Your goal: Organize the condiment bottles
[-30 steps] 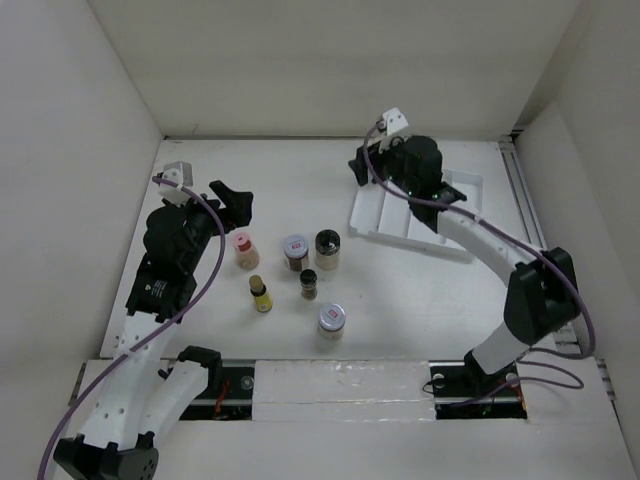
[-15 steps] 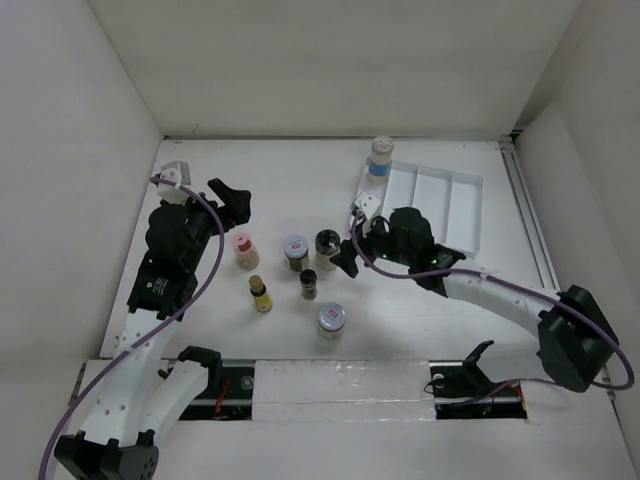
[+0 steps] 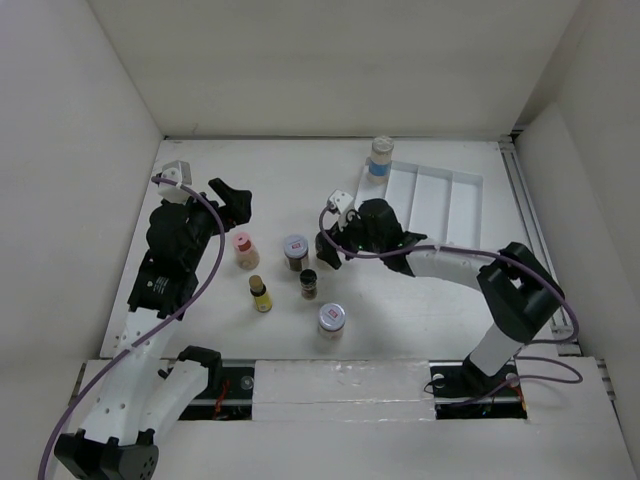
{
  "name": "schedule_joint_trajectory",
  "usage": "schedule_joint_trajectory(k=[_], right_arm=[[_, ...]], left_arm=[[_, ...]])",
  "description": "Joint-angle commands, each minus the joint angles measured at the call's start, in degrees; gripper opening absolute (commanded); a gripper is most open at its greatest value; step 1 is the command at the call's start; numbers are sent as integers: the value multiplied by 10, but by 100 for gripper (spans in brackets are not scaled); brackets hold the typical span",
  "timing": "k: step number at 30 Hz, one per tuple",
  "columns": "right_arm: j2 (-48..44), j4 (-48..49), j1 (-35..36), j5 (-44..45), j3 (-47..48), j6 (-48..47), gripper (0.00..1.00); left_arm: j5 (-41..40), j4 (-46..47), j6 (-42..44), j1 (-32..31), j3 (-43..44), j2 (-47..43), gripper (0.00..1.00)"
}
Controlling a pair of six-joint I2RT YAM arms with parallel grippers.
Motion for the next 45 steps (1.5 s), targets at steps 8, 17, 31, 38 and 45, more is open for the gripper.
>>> schedule_joint_trajectory(k=[8, 17, 31, 38, 45], right_arm=[[12, 79, -19, -15, 44, 31, 49], [-138, 98, -100, 77, 44, 41, 47], [22, 102, -296, 103, 156, 37, 47], [135, 82, -325, 70, 256, 37, 47], [181, 55, -320, 87, 303, 26, 64]], left_arm=[[5, 21, 2, 4, 3, -12, 84], [18, 26, 2, 4, 3, 0, 84], [23, 26, 2, 4, 3, -11, 84], [17, 26, 2, 4, 3, -11, 84], [12, 26, 2, 4, 3, -11, 84]])
